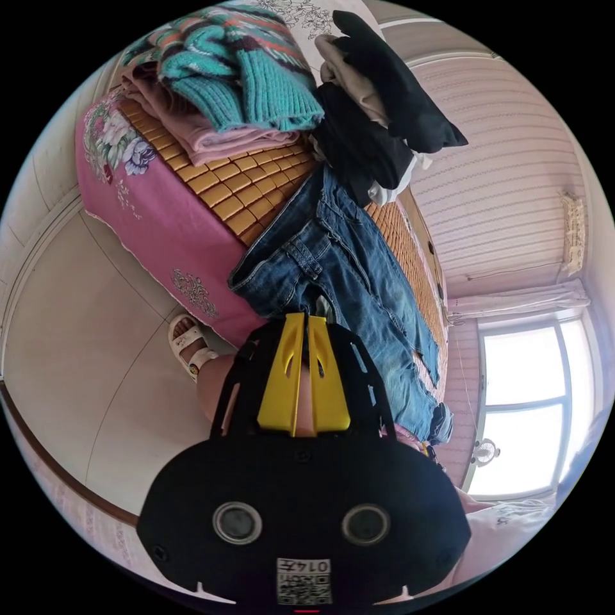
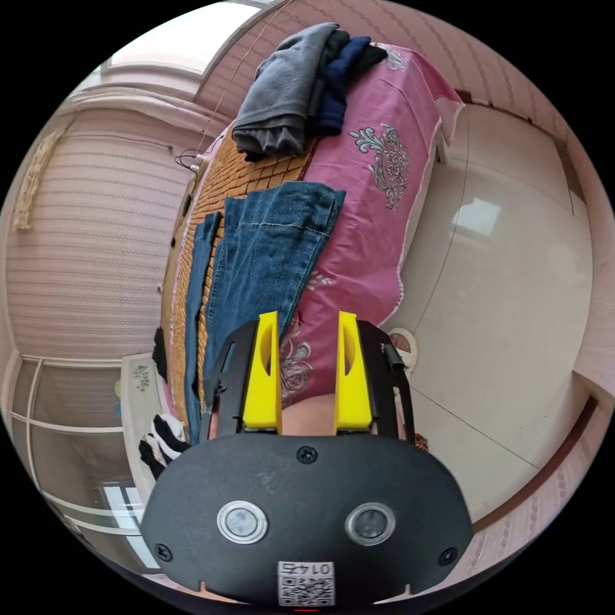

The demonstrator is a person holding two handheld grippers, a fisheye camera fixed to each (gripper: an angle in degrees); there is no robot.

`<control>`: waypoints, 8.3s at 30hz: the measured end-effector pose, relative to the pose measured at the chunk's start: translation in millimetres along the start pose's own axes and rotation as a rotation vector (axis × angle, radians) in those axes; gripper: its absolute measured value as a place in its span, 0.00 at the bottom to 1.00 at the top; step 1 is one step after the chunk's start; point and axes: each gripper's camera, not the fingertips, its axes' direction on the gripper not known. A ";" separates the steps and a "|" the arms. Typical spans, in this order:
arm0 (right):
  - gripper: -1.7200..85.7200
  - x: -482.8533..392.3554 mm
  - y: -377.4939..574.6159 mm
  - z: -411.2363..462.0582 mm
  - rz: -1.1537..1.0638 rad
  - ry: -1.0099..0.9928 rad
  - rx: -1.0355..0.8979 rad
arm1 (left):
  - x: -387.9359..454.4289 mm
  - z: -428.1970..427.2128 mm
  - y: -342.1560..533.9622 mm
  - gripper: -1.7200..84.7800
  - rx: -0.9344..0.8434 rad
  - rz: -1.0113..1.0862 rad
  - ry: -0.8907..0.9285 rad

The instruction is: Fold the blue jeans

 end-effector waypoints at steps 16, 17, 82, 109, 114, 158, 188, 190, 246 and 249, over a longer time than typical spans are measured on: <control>0.03 -31.6 1.0 -11.0 -0.089 -0.132 0.110 | 48.6 -29.5 -1.0 0.01 0.052 0.055 -0.013; 0.03 -37.5 2.2 -17.7 -0.117 -0.160 0.124 | 51.5 -31.5 -0.9 0.01 0.056 0.063 -0.012; 0.10 -71.3 52.0 -15.3 -0.300 0.311 0.126 | 72.8 244.1 99.4 0.10 -0.083 0.393 -0.517; 0.04 -203.3 58.7 76.1 -0.753 0.227 0.135 | 526.0 899.2 488.9 0.07 -0.570 1.601 -0.192; 0.03 -239.2 93.7 18.8 -0.895 0.190 0.233 | 524.9 882.6 488.1 0.03 -0.531 1.598 -0.153; 0.07 -116.4 104.2 25.3 -0.412 0.148 0.053 | 366.6 967.4 453.4 0.01 -0.576 1.394 -0.339; 0.09 -100.0 131.2 -25.7 -0.503 0.532 0.235 | 354.0 908.8 467.3 0.07 -0.535 1.472 -0.251; 0.10 -131.7 126.4 -17.4 -0.622 0.534 0.249 | 345.8 894.9 460.8 0.08 -0.552 1.510 -0.260; 0.03 9.6 6.0 26.5 -0.211 -0.002 0.056 | 371.3 832.0 543.3 0.05 -0.707 1.459 -0.195; 0.02 21.3 1.4 48.2 -0.198 0.025 0.030 | 376.7 824.6 545.3 0.03 -0.715 1.454 -0.201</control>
